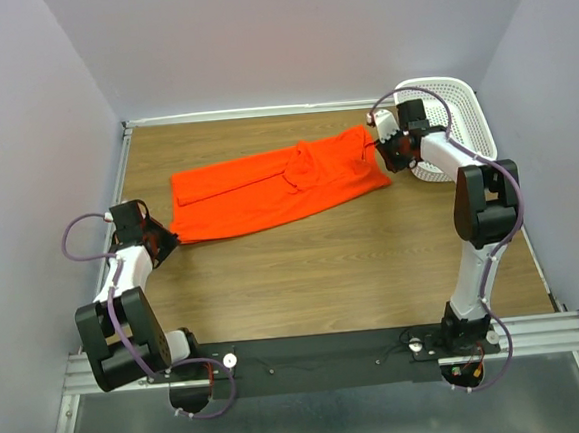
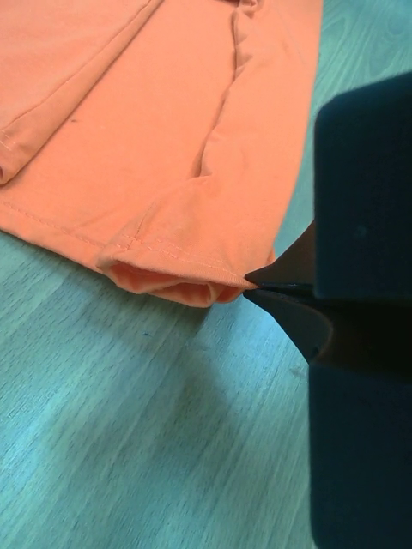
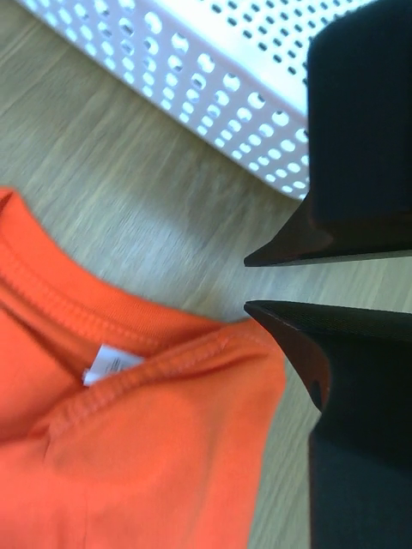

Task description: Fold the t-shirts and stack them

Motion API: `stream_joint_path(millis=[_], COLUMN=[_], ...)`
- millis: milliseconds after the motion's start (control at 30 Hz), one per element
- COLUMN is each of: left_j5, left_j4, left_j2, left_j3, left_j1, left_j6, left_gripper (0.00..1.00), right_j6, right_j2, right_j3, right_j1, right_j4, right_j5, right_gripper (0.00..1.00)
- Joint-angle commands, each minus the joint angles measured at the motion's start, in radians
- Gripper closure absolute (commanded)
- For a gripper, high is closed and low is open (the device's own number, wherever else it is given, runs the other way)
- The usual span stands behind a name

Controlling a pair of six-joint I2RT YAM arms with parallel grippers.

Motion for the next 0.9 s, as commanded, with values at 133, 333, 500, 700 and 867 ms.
stream_joint_path(millis=[133,333,500,700,867], left_j5=[0.008,0.019,0.024,0.025,0.028], left_j4=[-0.043,-0.034,-0.036,-0.039,-0.036], left_j2=[-0.047,-0.037,-0.044,-0.056,-0.051], left_j3=[-0.001,0.001,0.001,0.004,0.005], left_j1=[0.006,0.006,0.006,0.008,0.011], left_j6=[0.032,0.040,0.042,0.043,0.045], left_gripper=[1.00,1.00,1.00,1.00,1.00], right_j6=[0.097,0.172,0.200,0.174,0.146], right_j2=[0.060,0.121,0.204,0.288,0.285], right_j3=[0.092,0.158,0.209,0.263,0.255], right_j1=[-0.003,0.003,0.017,0.018,0.020], right_j4=[-0.025,-0.058,-0.083,-0.123,-0.118], right_j5=[-0.209,-0.361,-0.247,-0.102,0.017], right_gripper=[0.67,0.69,0.71,0.76,0.76])
